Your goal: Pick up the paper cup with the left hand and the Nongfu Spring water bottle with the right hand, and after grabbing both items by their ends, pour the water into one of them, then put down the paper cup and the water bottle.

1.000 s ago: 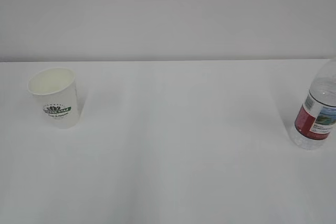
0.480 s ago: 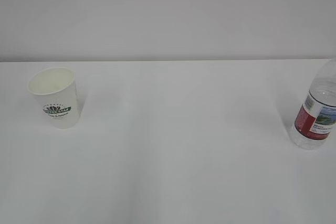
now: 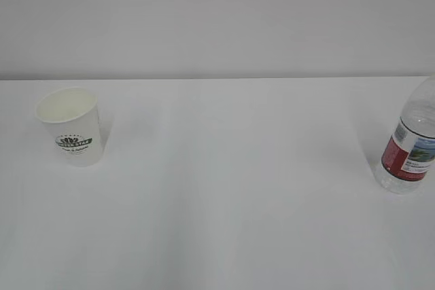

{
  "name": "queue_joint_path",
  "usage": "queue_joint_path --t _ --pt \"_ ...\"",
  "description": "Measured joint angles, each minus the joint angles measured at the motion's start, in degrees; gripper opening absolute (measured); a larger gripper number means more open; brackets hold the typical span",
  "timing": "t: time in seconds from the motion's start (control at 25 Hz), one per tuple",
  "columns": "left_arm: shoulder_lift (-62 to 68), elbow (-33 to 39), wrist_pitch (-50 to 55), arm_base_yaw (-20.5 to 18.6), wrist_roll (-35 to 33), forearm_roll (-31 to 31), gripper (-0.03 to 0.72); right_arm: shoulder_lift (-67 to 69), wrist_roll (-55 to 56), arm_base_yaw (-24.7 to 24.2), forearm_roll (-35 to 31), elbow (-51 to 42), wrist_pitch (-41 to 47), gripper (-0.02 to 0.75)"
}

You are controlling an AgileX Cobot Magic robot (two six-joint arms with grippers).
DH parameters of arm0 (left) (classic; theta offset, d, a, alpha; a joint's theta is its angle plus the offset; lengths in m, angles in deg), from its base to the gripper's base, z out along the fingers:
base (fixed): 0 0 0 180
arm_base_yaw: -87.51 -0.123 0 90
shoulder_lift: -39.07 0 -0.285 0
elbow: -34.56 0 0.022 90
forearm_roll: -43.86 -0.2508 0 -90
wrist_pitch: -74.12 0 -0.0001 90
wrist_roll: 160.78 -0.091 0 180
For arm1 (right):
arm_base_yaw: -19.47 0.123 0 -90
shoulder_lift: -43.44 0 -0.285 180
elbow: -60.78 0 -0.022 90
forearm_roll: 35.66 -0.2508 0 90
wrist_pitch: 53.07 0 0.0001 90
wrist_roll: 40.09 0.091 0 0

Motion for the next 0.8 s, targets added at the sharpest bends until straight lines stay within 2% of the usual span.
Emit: queue_joint_path --t 0.56,0.8 --pt "10.0 -1.0 -14.6 0.0 0.0 0.0 0.579 9.8 -0.3 0.0 -1.1 0.0 -10.9 0.589" --pt "14.8 -1.0 -22.5 0.0 0.0 -2.0 0.579 13.9 -0.4 0.0 -1.1 0.0 -16.0 0.589"
